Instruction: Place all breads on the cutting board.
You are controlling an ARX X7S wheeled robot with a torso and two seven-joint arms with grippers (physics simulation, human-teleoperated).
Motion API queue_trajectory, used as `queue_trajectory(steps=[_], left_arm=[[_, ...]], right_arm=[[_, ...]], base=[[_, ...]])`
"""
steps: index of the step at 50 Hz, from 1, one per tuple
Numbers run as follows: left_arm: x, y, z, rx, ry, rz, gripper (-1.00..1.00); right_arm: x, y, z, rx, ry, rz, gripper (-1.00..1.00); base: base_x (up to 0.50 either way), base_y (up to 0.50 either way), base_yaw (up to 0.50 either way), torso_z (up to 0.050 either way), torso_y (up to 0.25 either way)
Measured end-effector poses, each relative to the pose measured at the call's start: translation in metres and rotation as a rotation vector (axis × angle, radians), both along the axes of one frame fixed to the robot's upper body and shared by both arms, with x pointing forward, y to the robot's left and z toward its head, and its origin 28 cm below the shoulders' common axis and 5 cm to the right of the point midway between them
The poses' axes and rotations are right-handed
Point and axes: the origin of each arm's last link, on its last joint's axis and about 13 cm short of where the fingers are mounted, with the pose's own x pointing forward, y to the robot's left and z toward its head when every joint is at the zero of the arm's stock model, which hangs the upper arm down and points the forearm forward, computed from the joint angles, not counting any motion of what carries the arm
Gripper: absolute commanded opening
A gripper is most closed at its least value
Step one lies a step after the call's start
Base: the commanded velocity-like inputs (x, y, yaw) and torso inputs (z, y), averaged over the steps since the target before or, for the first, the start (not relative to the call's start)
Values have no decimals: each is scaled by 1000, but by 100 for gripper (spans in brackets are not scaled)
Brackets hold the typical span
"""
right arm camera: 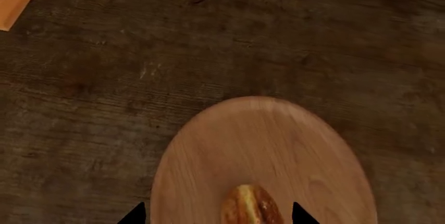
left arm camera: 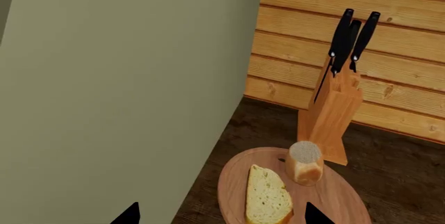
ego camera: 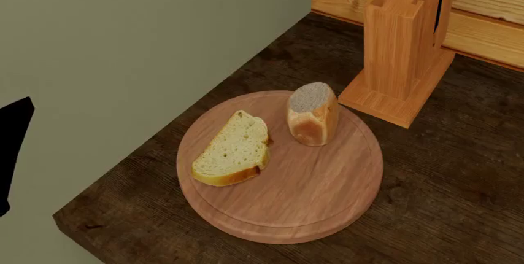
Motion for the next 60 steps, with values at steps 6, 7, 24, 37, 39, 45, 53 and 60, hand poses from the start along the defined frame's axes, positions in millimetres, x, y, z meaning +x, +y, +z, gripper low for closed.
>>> queue_trajectory(steps=[6, 7, 24, 37, 39, 45, 53, 60], left_arm=[[0, 0, 0, 0, 0, 0, 100], [0, 0, 0, 0, 0, 0, 100], [1, -1, 0, 2, 1, -2, 100], [0, -1, 0, 1, 4, 2, 100], [0, -1, 0, 2, 4, 2, 100], [1, -1, 0, 3, 6, 1, 100], [1, -2, -1, 4, 8, 0, 100], [1, -2, -2, 4, 10, -2, 100]], right_arm=[[0, -5, -4, -11, 20, -22, 100], [0, -7, -4, -13, 24, -26, 100], [5, -22, -20, -19, 83, -86, 100], [10, -30, -40, -2, 145, -99, 100], [11, -31, -43, 2, 153, -101, 100], [13, -33, -53, 12, 173, -104, 100], [15, -35, -67, 24, 202, -105, 100], [16, -34, -79, 33, 230, -95, 100]], base=[[0, 0, 0, 0, 0], [0, 0, 0, 0, 0], [0, 0, 0, 0, 0], [0, 0, 0, 0, 0], [0, 0, 0, 0, 0], [0, 0, 0, 0, 0], [0, 0, 0, 0, 0], [0, 0, 0, 0, 0]])
